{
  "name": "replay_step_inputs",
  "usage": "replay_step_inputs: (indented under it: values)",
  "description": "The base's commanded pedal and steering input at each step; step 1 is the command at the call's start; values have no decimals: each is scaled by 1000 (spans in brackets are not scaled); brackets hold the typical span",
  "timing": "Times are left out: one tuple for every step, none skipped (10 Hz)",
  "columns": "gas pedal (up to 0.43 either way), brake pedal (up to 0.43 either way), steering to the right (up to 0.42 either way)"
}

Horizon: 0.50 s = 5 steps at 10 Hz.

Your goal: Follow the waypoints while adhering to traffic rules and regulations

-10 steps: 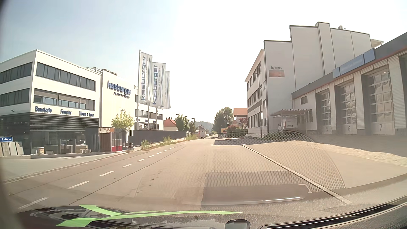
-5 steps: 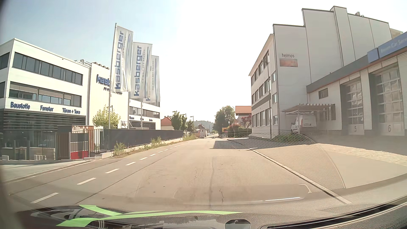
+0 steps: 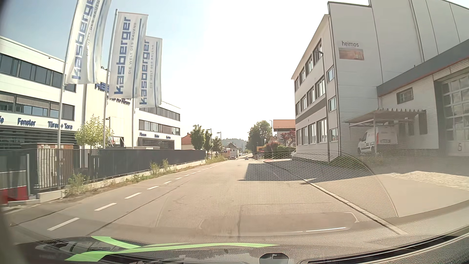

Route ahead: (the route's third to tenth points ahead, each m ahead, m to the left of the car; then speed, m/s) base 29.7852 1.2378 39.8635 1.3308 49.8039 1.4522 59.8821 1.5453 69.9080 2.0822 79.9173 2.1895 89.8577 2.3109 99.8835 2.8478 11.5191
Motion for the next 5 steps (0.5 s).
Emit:
replay_step_inputs:
  values:
    - [157, 0, -5]
    - [157, 0, -5]
    - [157, 0, -4]
    - [157, 0, -5]
    - [150, 0, -4]
